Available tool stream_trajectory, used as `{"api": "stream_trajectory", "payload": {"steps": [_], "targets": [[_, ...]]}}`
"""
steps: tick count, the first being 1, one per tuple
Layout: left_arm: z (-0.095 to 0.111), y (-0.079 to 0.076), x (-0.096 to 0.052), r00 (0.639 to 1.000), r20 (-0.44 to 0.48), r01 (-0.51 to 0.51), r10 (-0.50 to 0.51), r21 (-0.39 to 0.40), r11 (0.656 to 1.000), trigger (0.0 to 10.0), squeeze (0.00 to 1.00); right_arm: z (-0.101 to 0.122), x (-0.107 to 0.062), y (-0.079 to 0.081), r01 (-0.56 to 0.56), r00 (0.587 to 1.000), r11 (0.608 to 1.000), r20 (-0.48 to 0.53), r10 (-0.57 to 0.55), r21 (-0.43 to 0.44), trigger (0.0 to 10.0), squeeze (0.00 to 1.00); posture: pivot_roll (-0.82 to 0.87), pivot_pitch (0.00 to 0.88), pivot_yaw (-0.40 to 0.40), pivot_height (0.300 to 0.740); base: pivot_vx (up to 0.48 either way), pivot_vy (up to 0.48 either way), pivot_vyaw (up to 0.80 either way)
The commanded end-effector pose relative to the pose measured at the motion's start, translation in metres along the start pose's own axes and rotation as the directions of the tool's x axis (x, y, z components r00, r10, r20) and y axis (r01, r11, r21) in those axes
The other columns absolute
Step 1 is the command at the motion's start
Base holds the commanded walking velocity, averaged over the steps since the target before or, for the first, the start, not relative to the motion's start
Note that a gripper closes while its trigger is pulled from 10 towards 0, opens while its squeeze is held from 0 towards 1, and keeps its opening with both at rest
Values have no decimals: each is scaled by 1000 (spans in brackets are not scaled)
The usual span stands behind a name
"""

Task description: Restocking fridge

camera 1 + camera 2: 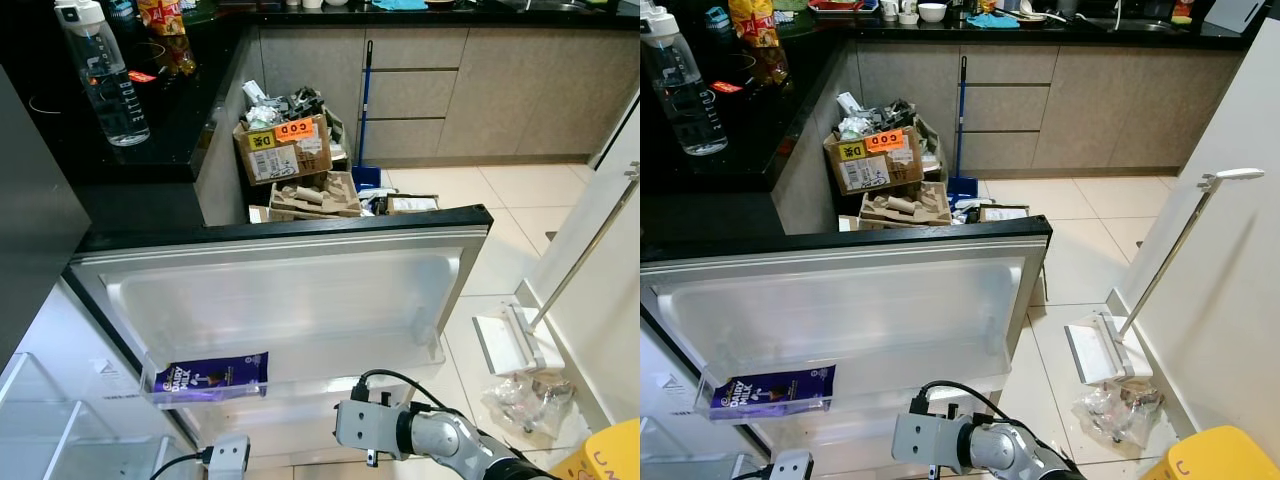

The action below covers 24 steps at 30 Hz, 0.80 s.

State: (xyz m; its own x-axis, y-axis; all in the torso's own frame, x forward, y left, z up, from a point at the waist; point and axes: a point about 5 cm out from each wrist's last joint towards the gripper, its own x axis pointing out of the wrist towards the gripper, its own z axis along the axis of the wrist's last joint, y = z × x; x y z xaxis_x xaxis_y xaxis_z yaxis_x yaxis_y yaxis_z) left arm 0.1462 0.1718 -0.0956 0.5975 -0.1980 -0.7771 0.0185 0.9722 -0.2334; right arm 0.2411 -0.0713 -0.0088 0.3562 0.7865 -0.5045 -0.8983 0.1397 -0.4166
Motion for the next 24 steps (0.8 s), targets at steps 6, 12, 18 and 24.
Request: {"api": "stream_trajectory", "payload": {"steps": [6,12,18,24], "targets": [[3,8,-3,999,30,-18,18,-2,1000,10000,0,2,4,8,-23,1000,1000,6,23,-9,10000,0,-80,27,-21,666,0,0,0],[14,11,-2,996,92,-7,9,-23,1000,10000,0,3,4,6,-10,1000,1000,20,11,-12,10000,0,-78,28,-23,643,0,0,0],[29,16,-3,986,168,4,2,-30,1000,10000,0,4,3,3,1,1000,1000,31,-1,-10,10000,0,-82,29,-21,643,0,0,0],[46,25,-5,967,256,5,8,-50,999,10000,0,5,1,-1,15,999,1000,37,-14,-13,10000,0,-82,29,-22,643,0,0,0]]}}
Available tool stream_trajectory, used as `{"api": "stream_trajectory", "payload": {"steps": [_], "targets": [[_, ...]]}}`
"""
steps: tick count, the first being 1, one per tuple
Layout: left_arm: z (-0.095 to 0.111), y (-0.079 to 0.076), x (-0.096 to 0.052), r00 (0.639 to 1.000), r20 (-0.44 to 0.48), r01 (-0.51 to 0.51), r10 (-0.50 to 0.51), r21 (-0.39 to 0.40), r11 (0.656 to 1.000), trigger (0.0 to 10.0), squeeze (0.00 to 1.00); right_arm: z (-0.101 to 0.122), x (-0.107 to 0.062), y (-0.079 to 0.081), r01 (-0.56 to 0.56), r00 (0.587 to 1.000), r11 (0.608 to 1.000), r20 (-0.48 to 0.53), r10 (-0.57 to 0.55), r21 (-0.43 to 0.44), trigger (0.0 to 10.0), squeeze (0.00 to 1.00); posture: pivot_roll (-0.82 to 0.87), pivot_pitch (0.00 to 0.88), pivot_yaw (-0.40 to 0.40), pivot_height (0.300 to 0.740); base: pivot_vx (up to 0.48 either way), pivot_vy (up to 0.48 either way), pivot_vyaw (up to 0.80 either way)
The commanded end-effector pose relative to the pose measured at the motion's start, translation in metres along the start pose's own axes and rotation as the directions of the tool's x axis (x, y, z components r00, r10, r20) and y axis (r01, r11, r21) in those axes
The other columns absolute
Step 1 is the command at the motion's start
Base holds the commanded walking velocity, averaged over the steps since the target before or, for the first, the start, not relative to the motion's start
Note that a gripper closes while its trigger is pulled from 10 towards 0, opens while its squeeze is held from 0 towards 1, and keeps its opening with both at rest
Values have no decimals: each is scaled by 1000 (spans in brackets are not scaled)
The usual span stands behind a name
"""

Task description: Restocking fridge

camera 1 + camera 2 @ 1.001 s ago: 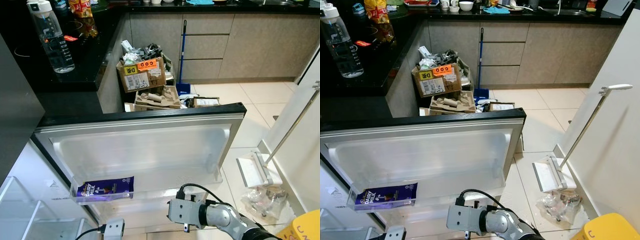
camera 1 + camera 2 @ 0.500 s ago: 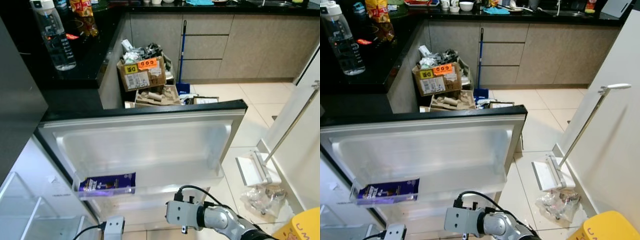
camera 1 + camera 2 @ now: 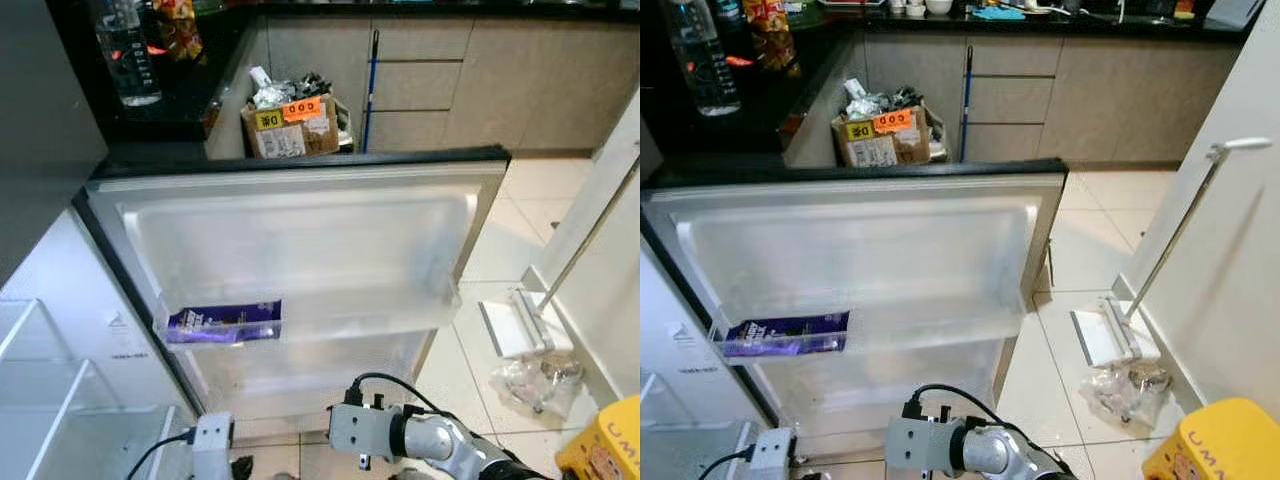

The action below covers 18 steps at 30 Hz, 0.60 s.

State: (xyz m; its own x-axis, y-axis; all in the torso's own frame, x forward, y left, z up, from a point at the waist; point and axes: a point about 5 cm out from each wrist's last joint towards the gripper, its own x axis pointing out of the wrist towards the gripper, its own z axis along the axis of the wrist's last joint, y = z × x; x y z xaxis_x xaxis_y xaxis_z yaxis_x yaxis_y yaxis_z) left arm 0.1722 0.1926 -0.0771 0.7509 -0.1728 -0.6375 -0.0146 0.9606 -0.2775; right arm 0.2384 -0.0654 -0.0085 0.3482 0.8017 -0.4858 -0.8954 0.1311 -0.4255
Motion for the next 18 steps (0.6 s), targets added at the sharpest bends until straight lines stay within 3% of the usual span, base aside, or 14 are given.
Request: {"api": "stream_trajectory", "payload": {"steps": [1,6,10,11,18], "targets": [[17,10,0,997,73,-13,13,-1,1000,10000,0,0,-3,-6,21,1000,1000,12,-21,-2,10000,0,-82,29,-22,643,0,0,0],[28,11,1,991,134,28,-25,-15,1000,10000,0,2,-6,-16,53,998,999,30,-53,-7,10000,0,-82,29,-21,643,0,0,0],[36,0,3,968,182,173,-171,8,985,10000,0,10,-7,-30,93,993,995,73,-92,-17,10000,0,-83,29,-23,643,0,0,0],[39,-4,3,953,193,229,-233,45,972,10000,0,14,-8,-36,108,990,994,96,-105,-29,10000,0,-83,29,-23,643,0,0,0],[48,-12,3,904,229,354,-360,68,933,10000,0,28,-8,-48,128,981,989,158,-115,-72,10000,0,-82,33,-27,643,0,0,0]]}}
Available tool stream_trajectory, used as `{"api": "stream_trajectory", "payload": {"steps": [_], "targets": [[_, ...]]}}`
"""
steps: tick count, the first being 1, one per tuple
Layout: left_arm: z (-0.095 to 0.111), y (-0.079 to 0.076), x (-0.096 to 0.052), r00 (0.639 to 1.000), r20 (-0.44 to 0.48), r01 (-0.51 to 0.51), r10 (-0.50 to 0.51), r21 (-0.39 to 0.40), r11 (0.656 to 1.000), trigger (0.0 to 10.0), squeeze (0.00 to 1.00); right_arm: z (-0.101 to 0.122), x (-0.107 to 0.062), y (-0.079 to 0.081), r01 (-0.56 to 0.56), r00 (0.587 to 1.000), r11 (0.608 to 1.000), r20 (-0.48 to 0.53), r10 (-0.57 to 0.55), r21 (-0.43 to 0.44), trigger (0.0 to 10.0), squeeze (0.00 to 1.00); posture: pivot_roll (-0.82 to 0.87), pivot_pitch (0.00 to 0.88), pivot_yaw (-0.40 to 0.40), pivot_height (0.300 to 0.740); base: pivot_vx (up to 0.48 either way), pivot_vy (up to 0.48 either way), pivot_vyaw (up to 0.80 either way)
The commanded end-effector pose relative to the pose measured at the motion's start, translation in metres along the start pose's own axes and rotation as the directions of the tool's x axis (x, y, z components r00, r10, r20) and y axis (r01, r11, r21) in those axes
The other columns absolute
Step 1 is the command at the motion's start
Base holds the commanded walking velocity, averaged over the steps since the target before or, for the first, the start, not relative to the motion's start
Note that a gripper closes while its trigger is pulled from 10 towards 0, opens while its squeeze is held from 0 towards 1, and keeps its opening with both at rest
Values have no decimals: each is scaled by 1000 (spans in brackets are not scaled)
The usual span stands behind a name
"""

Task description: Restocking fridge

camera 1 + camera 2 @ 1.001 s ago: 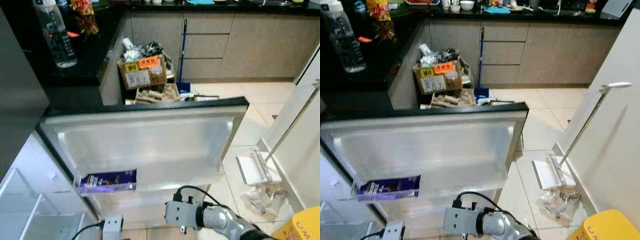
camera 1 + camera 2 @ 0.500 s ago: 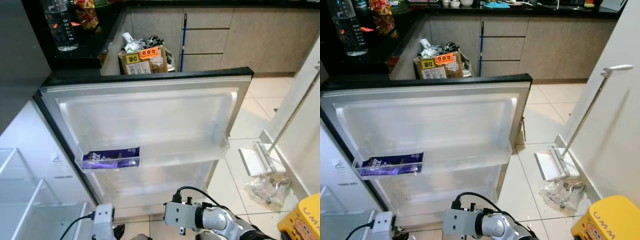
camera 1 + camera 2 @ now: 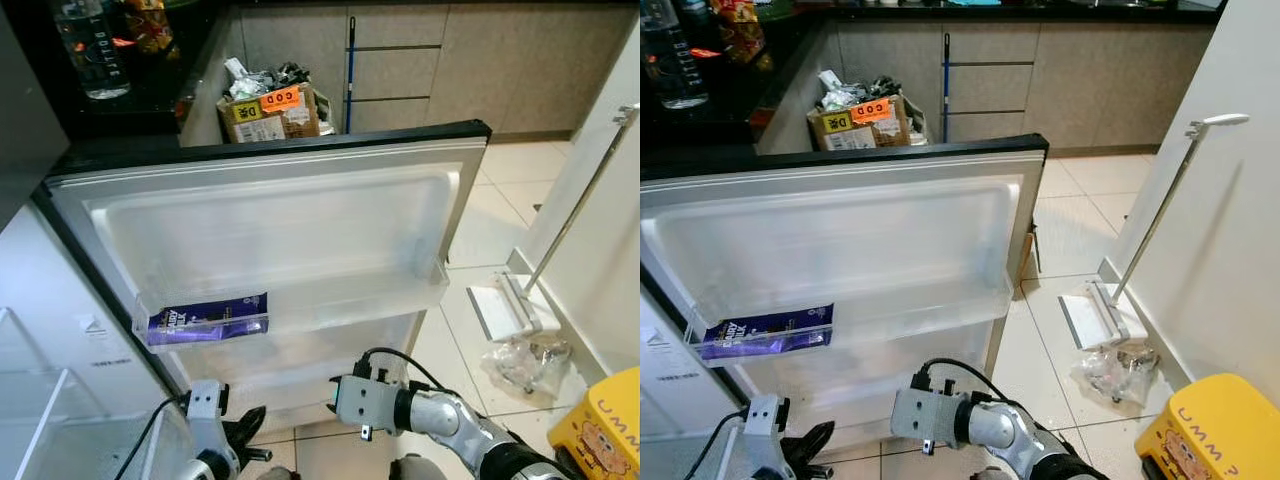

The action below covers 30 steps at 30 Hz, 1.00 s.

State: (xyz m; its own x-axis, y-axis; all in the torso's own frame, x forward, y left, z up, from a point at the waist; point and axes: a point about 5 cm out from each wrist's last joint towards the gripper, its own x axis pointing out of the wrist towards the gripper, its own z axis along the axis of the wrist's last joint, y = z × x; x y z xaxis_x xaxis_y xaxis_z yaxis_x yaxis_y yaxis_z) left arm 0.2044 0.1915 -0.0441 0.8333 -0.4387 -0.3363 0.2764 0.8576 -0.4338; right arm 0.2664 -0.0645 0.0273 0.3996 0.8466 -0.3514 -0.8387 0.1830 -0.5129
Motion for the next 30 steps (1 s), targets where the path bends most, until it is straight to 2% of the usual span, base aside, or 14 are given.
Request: {"api": "stream_trajectory", "payload": {"steps": [1,3,6,9,12,13,15,16,17,19,25,30], "targets": [[4,-1,1,999,23,28,-28,6,1000,10000,0,8,1,-9,23,999,999,48,-22,-22,10000,0,-82,33,-27,643,0,0,0],[12,7,0,998,59,-34,34,8,999,10000,0,12,3,-10,24,998,999,66,-21,-31,10000,0,-82,32,-26,643,0,0,0],[24,25,-8,982,123,-141,145,-44,989,10000,0,16,4,-11,21,996,999,85,-18,-37,10000,0,-81,28,-27,643,0,0,0],[26,30,-13,978,135,-152,159,-64,986,10000,0,17,4,-12,20,996,999,92,-16,-41,10000,0,-81,27,-27,643,0,0,0],[23,29,-14,984,123,-125,132,-63,990,10000,0,18,3,-13,24,995,999,93,-20,-47,10000,0,-81,27,-27,643,0,0,0],[18,23,-14,992,104,-72,78,-59,996,10000,0,17,4,-13,34,997,998,75,-30,-52,10000,0,-81,26,-27,638,0,0,0],[18,23,-14,992,104,-72,78,-59,996,10000,0,17,4,-13,34,997,998,75,-30,-52,10000,0,-81,26,-27,638,0,0,0],[15,20,-13,994,95,-47,52,-60,997,10000,0,16,3,-13,35,997,998,68,-31,-53,10000,0,-81,26,-27,633,0,0,0],[6,10,-9,998,64,5,-1,-62,998,10000,0,12,2,-10,30,998,998,50,-28,-50,10000,0,-81,24,-28,623,0,0,0],[0,4,-8,999,42,29,-26,-64,998,10000,0,10,1,-7,26,999,998,38,-24,-50,10000,0,-81,24,-28,613,0,0,0],[-7,-3,-5,999,26,47,-45,-77,996,10000,0,7,-2,-7,35,999,998,25,-34,-52,10000,0,-81,24,-28,588,0,0,0],[-9,-5,-5,998,22,57,-56,-82,995,10000,0,5,-5,-13,85,996,995,15,-84,-55,10000,0,-87,30,-26,568,0,0,0]]}}
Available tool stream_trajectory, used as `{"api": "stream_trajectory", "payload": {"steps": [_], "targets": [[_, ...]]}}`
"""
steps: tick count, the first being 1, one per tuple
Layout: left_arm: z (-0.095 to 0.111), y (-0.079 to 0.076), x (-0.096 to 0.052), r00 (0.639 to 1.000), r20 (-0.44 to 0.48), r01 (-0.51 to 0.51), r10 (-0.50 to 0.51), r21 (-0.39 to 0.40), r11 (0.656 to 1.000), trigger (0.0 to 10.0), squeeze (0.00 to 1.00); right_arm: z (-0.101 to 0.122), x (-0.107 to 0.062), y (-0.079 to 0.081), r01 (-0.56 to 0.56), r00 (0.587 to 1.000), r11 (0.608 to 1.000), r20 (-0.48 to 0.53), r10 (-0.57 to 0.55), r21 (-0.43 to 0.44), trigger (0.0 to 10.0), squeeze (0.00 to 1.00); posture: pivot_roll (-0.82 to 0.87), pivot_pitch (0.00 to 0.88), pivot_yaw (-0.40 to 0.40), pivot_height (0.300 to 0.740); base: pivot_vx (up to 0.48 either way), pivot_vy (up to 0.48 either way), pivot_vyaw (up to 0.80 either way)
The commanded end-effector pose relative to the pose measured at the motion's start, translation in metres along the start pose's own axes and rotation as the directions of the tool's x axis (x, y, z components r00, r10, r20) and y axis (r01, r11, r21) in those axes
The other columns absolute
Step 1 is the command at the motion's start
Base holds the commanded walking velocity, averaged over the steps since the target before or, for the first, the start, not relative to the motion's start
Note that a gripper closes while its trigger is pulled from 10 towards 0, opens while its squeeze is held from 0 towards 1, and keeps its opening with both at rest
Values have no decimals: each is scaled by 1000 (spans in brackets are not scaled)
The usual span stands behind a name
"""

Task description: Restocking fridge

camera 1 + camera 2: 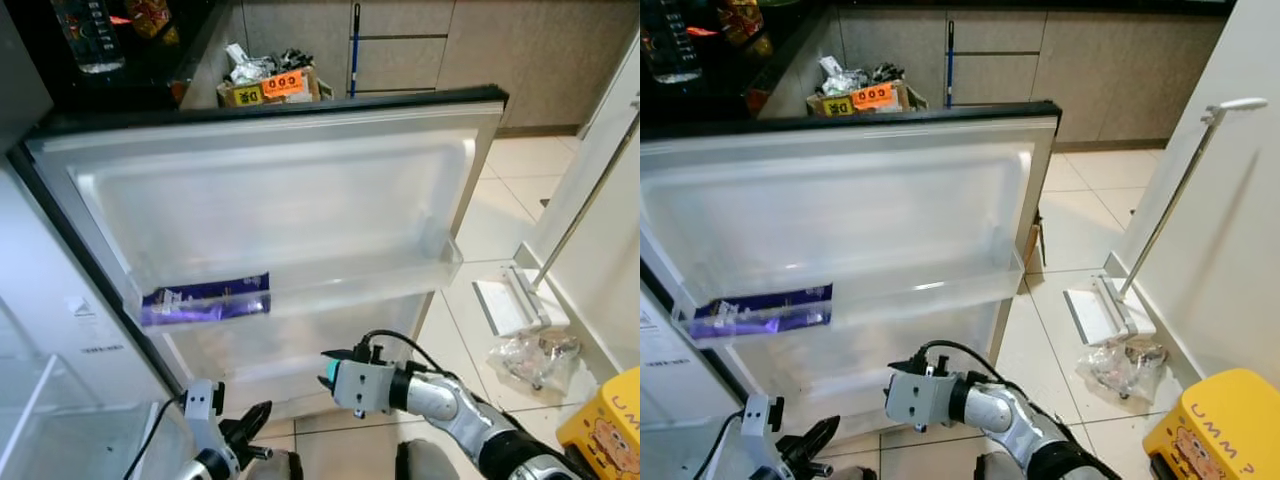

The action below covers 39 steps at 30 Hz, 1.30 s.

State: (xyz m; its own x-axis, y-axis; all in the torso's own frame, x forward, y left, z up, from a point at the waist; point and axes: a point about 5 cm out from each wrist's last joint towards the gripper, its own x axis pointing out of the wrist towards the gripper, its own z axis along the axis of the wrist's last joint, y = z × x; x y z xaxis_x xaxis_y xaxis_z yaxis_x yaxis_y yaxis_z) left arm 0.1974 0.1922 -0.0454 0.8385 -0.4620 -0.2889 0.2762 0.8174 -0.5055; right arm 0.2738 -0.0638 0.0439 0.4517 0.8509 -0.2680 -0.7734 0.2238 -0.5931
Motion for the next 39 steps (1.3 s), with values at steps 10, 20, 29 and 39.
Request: {"api": "stream_trajectory", "payload": {"steps": [10,20,29,39], "targets": [[-4,-5,3,1000,-8,23,-23,-13,1000,10000,0,-3,-8,-17,119,993,990,2,-120,78,10000,0,-86,30,-26,558,0,0,0],[0,-8,7,999,12,42,-41,-10,999,10000,0,-10,-15,-30,259,965,941,-28,-260,219,10000,0,-89,29,-25,558,0,0,0],[-1,-8,7,999,3,39,-39,-11,999,10000,0,-34,-20,-22,376,925,739,-178,-336,558,10000,0,-88,30,-25,558,0,0,0],[-4,-8,6,999,-7,35,-35,-13,999,10000,0,-46,-34,-39,504,863,685,-276,-423,526,10000,0,-91,29,-24,558,0,0,0]]}}
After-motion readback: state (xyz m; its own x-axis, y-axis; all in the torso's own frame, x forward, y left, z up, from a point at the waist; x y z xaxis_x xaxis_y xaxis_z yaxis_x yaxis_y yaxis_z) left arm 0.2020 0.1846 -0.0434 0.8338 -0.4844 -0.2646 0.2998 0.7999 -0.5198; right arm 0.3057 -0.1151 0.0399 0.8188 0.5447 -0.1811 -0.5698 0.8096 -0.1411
